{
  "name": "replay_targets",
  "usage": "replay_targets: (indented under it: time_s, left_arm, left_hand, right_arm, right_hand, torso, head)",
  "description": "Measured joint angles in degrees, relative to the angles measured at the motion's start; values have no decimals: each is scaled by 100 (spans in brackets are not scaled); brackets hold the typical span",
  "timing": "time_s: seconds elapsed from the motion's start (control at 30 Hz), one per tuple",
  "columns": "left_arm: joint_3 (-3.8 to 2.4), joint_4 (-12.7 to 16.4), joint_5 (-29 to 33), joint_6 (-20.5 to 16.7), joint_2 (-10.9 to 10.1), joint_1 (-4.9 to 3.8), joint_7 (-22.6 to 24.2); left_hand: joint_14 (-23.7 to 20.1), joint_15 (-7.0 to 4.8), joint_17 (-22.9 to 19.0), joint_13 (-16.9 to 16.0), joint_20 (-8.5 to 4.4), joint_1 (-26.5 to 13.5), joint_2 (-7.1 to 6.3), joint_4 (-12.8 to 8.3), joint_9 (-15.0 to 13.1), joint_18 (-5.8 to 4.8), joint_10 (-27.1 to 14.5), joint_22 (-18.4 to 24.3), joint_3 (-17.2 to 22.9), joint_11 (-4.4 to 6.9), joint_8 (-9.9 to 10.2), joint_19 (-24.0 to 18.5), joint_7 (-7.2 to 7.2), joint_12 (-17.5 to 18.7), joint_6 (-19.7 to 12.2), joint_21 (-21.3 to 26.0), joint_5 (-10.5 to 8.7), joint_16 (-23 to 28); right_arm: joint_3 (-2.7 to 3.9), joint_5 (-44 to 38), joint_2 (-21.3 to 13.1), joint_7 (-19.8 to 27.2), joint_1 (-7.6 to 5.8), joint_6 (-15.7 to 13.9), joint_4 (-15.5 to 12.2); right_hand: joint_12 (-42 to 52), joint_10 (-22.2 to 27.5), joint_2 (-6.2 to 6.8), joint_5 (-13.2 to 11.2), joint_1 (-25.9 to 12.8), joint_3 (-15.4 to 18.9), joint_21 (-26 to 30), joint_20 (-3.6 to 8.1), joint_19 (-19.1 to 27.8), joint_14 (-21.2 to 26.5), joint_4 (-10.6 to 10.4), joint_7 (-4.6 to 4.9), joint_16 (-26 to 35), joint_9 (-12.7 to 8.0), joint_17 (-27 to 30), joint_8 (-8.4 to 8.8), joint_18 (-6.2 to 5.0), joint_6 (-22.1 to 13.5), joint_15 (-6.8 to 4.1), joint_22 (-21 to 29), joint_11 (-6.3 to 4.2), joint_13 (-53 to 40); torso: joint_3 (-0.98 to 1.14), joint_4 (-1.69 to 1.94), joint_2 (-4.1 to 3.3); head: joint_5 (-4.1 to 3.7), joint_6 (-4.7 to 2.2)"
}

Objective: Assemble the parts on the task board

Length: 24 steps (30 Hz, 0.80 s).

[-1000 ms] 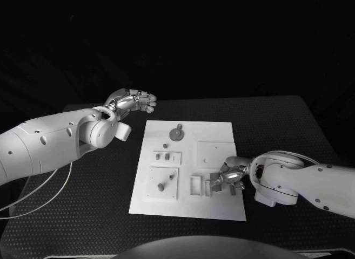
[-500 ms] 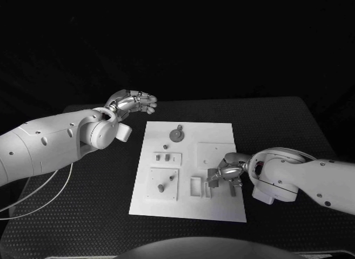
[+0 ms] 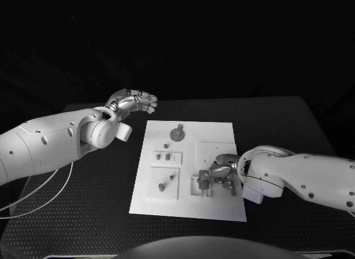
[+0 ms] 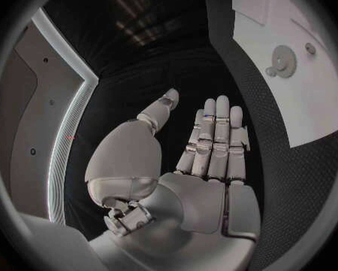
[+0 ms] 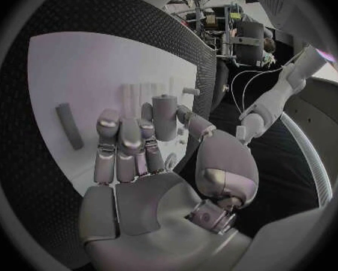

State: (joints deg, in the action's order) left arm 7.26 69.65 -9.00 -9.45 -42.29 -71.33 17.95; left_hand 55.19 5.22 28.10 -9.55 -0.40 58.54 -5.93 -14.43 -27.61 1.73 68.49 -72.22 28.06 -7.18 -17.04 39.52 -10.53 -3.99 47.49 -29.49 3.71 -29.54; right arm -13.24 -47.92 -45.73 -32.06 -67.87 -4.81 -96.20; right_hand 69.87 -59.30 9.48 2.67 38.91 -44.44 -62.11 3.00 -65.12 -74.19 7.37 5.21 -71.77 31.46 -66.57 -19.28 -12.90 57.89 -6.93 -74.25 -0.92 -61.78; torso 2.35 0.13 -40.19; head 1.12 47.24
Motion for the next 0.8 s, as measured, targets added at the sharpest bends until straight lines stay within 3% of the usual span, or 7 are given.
replay_targets:
  time_s: [0.8]
  left_arm:
    - [0,9,-5,7,4,-1,-13]
  left_hand:
    - [21,21,19,4,0,0,0,0,0,0,0,-11,0,0,0,0,0,0,0,0,0,22]
  right_arm:
    - [-35,42,156,-70,70,171,168]
  right_hand:
    - [-5,0,4,0,-47,0,-22,-4,4,1,0,-1,0,0,4,0,0,-1,2,0,0,-12]
  torso:
    - [13,-8,5]
  head:
    - [65,80]
